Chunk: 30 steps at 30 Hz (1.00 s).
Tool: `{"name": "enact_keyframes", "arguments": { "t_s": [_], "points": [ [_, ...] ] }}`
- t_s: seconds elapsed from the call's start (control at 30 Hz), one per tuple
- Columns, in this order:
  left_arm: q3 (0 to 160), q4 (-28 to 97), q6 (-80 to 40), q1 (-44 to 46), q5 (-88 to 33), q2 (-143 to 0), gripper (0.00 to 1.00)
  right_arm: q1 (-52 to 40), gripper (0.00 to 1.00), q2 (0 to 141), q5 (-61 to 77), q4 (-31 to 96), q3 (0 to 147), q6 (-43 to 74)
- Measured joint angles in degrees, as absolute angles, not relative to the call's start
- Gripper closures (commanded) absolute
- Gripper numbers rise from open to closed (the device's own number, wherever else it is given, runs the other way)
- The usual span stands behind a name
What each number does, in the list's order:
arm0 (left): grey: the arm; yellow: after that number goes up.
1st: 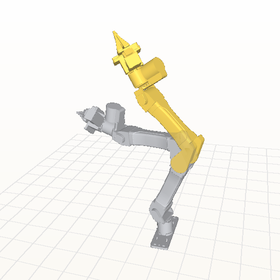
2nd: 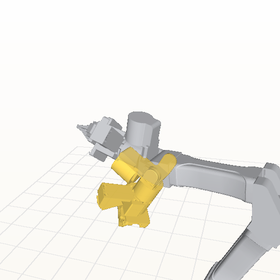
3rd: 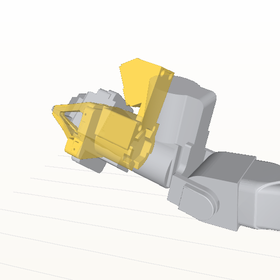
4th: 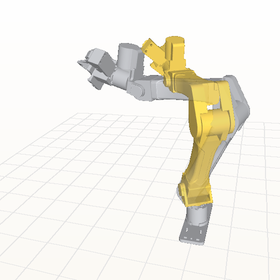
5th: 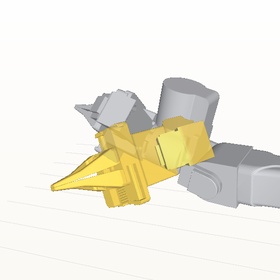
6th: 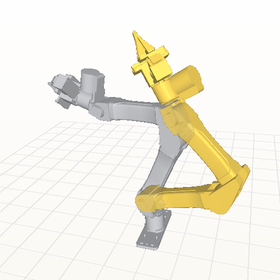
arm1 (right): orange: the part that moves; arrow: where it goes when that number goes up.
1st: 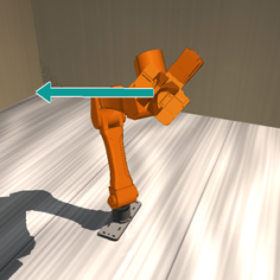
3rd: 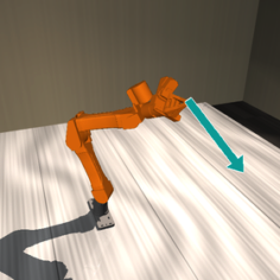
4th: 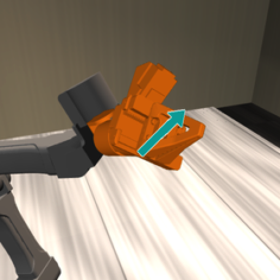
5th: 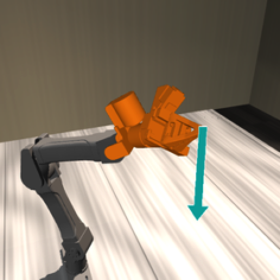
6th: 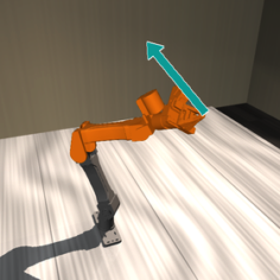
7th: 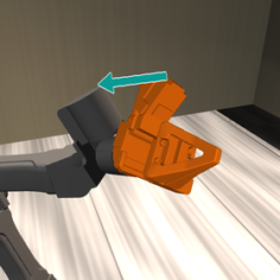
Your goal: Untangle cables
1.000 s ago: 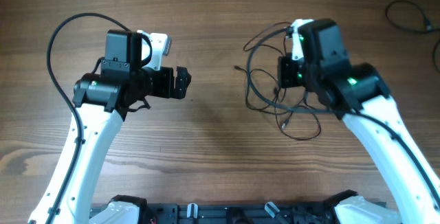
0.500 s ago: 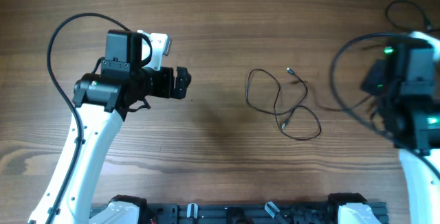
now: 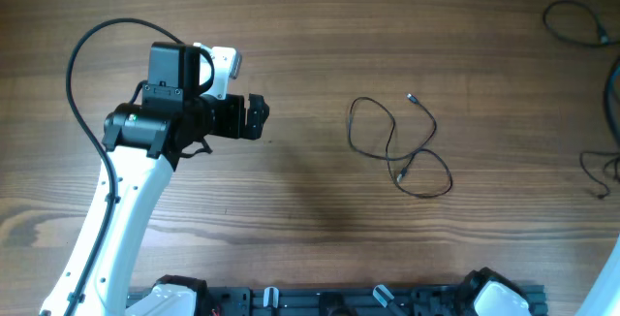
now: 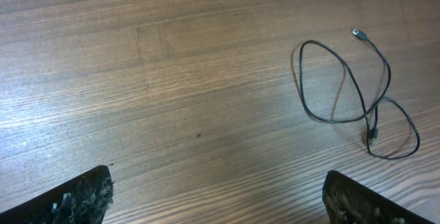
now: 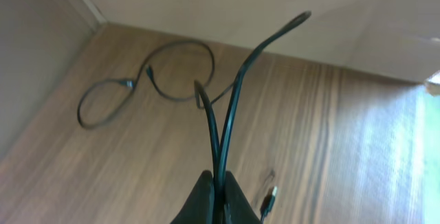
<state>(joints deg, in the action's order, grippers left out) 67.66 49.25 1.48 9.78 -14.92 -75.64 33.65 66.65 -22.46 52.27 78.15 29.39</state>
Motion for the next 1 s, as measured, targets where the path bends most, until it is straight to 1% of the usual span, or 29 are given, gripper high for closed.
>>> {"name": "enact_keyframes", "arguments": {
  "t_s": [0.1, 0.17, 0.27, 0.43, 0.53, 0.73, 1.0],
  "points": [
    [67.66, 49.25, 1.48, 9.80, -14.92, -75.64, 0.01, 34.98, 0.96, 74.76, -22.04, 46.50, 78.26, 29.36],
    [67.66, 49.32, 1.48, 9.78, -14.92, -75.64, 0.00, 37.30, 0.96, 81.17, -21.39, 42.96, 78.56, 29.32],
    [67.68, 49.32, 1.48, 9.80, -14.94, -75.61, 0.00, 39.88, 0.96, 86.94, -20.86, 39.90, 80.97, 28.21],
    [67.66, 49.32, 1.48, 9.80, -14.94, -75.57, 0.00, 45.56, 0.96, 100.95, -20.58, 38.94, 93.60, 24.77],
    [67.66, 49.23, 1.48, 9.78, -14.92, -75.57, 0.00, 47.20, 0.96, 109.10, -19.53, 39.59, 96.53, 23.68],
    [67.66, 49.28, 1.45, 9.80, -14.94, -75.57, 0.00, 47.22, 0.96, 117.03, -17.72, 38.96, 96.57, 22.68],
    [67.66, 49.28, 1.45, 9.78, -15.16, -75.57, 0.00, 47.31, 0.95, 119.63, -8.71, 35.48, 96.57, 17.15]
  ]
}}
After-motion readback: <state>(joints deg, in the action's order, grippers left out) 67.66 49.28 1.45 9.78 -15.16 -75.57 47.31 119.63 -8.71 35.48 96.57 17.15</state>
